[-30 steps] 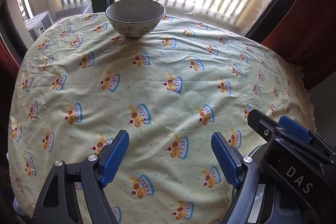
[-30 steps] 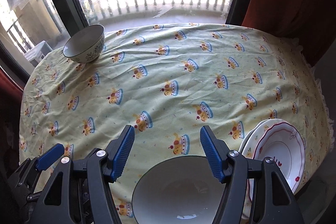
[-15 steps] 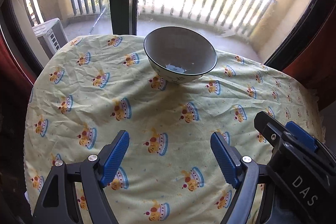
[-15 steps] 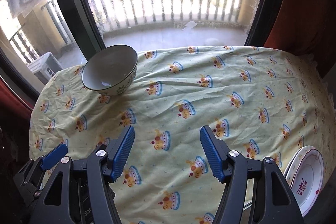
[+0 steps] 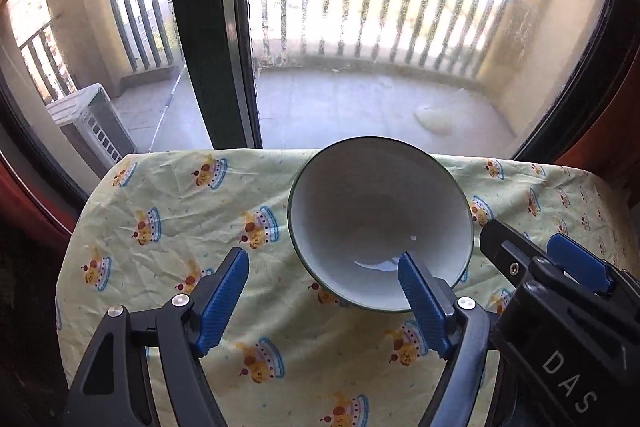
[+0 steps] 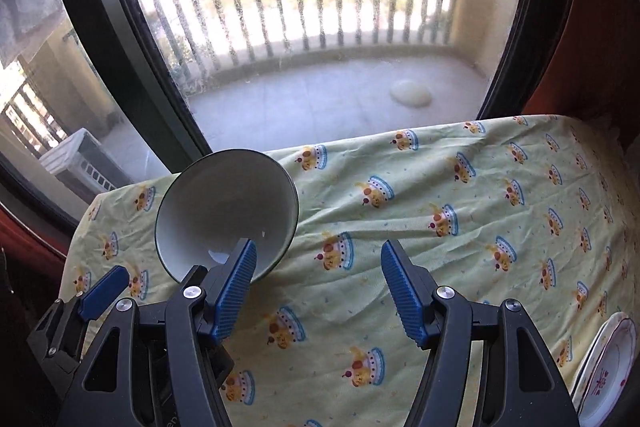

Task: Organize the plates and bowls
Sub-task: 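Move both grippers to the small patterned bowl and grasp its rim, then lift the small bowl with both grippers toward the nested bowls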

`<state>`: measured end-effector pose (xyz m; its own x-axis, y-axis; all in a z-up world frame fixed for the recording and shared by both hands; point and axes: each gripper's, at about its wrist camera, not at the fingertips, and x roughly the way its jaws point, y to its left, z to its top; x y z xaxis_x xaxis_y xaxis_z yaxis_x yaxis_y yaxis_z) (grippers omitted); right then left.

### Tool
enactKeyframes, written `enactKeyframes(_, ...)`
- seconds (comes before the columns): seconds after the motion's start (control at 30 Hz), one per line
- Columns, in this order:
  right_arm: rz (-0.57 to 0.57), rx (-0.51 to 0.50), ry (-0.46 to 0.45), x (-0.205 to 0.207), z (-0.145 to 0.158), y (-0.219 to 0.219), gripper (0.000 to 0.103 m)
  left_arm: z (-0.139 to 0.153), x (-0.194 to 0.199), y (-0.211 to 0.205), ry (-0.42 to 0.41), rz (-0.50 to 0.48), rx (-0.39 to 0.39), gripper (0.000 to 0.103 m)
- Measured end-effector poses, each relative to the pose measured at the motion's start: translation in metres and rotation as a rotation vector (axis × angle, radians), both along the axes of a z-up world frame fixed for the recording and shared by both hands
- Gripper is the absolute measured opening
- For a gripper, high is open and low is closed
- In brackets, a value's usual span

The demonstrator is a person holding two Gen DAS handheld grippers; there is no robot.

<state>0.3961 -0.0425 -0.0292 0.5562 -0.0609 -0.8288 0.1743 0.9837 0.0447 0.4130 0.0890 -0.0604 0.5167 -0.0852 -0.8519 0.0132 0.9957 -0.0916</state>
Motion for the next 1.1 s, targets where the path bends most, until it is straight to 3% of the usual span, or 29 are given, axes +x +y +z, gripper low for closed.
enactKeyframes(0.13, -0.011, -0.009, 0.013, 0.024, -0.012, 0.003, 0.068, -0.014, 0.019, 0.004, 0.022, 0.009, -0.018, 0.076)
enactKeyframes(0.33, -0.018, 0.015, 0.027, 0.044, -0.032, 0.002, 0.064, -0.030, 0.034, 0.000, 0.023, 0.007, 0.005, 0.065)
enactKeyframes(0.53, -0.039, 0.075, 0.044, 0.054, -0.049, -0.003, 0.036, -0.038, 0.040, 0.001, 0.036, 0.012, -0.005, 0.047)
enactKeyframes(0.6, -0.020, 0.099, 0.043, 0.055, -0.051, -0.001, 0.020, -0.039, 0.041, 0.005, 0.056, 0.012, -0.012, 0.038)
enactKeyframes(0.67, -0.009, 0.080, 0.038, 0.054, -0.050, 0.004, 0.016, -0.040, 0.041, 0.006, 0.049, 0.016, 0.002, 0.033)
enactKeyframes(0.87, 0.009, 0.039, 0.028, 0.054, -0.050, 0.008, 0.016, -0.040, 0.040, 0.003, 0.039, -0.004, 0.022, 0.016)
enactKeyframes(1.1, 0.020, 0.008, 0.023, 0.051, -0.048, 0.014, 0.016, -0.041, 0.038, 0.006, 0.045, 0.008, 0.018, 0.015)
